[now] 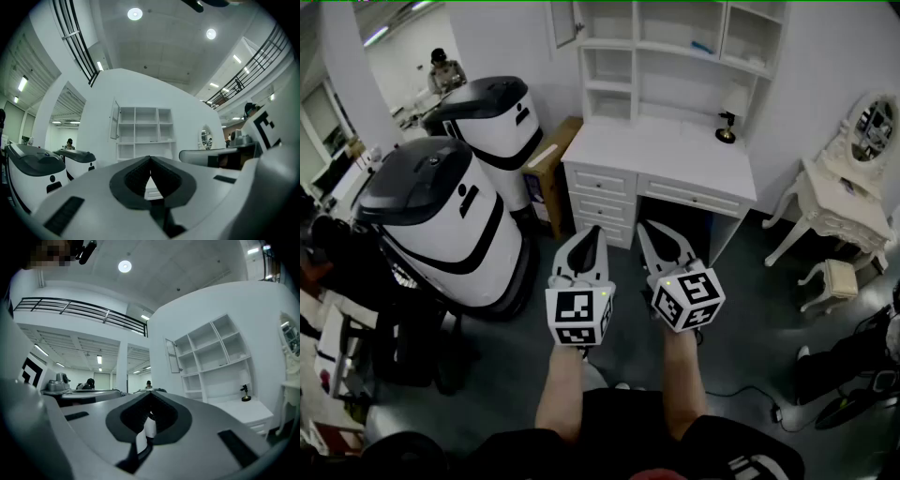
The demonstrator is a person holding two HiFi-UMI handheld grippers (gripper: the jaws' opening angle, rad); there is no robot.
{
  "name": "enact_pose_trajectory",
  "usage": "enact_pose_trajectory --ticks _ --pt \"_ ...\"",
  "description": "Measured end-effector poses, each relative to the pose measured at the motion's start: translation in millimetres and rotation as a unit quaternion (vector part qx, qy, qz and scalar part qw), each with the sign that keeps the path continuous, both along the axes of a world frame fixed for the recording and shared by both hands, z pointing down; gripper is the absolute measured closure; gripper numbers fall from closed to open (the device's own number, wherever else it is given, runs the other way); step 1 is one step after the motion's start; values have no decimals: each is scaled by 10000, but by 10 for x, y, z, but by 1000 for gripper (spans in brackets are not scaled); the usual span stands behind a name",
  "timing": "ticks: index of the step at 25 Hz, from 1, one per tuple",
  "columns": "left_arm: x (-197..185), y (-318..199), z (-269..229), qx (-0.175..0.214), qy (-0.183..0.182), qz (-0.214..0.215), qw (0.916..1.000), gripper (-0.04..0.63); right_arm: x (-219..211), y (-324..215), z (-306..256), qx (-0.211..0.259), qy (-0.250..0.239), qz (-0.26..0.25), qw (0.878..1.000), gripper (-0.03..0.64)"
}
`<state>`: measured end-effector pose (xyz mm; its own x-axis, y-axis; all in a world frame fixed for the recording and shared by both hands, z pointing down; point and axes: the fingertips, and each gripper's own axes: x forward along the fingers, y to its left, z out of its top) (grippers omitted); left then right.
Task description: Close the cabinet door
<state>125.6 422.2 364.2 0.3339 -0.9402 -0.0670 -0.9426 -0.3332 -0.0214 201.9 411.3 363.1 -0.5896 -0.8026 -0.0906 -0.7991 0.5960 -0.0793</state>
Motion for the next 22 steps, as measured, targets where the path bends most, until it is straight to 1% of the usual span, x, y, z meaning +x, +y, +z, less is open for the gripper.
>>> enact_pose_trajectory --ticks 5,9,13,18,22 --pt "-69 -43 56 -20 -5 -32 10000 583 -42 -31 25 -11 58 -34 10000 598" --pt "-127 -137 87 -47 24 -41 10000 583 -37 -139 2 41 -175 47 9998 598" --pt "-200 -268 130 -81 56 -33 9999 583 -75 -298 79 -89 -142 131 9998 598" --pt "-379 -504 190 -143 133 -32 9998 583 -204 -541 120 -121 -179 181 9996 598" --pt "-635 -773 233 -190 193 -59 9996 583 -442 -809 150 -140 -182 167 9996 598"
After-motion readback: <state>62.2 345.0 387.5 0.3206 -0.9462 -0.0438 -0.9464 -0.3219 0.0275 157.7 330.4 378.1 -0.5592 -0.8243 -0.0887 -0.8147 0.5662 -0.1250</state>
